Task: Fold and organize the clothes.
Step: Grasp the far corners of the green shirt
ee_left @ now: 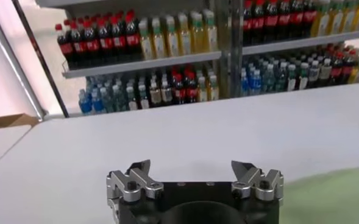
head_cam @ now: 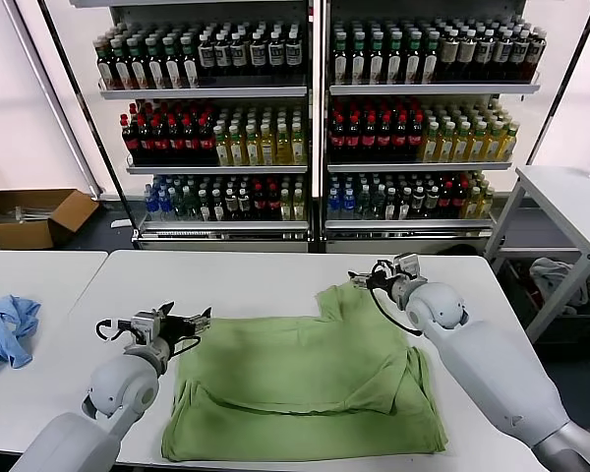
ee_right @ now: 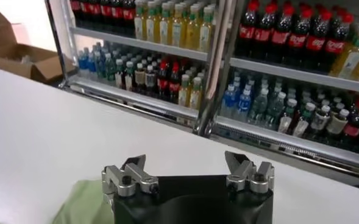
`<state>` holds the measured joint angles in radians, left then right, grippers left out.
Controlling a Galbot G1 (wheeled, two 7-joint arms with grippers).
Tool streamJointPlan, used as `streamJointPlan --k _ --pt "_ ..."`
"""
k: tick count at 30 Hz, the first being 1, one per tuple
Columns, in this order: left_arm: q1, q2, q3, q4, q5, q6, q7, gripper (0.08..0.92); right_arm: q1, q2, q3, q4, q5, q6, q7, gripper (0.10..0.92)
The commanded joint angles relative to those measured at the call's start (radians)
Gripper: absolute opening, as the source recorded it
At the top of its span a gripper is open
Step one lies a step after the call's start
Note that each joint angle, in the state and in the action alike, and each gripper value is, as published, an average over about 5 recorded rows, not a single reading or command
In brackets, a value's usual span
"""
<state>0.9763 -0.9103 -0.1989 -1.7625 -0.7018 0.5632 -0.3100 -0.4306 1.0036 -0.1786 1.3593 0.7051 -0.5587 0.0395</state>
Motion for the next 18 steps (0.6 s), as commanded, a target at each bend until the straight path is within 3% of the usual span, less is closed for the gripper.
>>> streamJointPlan --k 1,18 --pt "-0.042 -0.002 0.017 0.125 0.008 0.016 0.037 0.823 0.039 0.013 -0.040 -0.052 -0.021 -0.022 -0.026 0.823" --pt "-0.006 -0.013 -0.002 0.109 0.000 0.015 0.092 0.823 -0.050 0.012 0.007 -0.014 -0.035 -0.021 -0.028 0.823"
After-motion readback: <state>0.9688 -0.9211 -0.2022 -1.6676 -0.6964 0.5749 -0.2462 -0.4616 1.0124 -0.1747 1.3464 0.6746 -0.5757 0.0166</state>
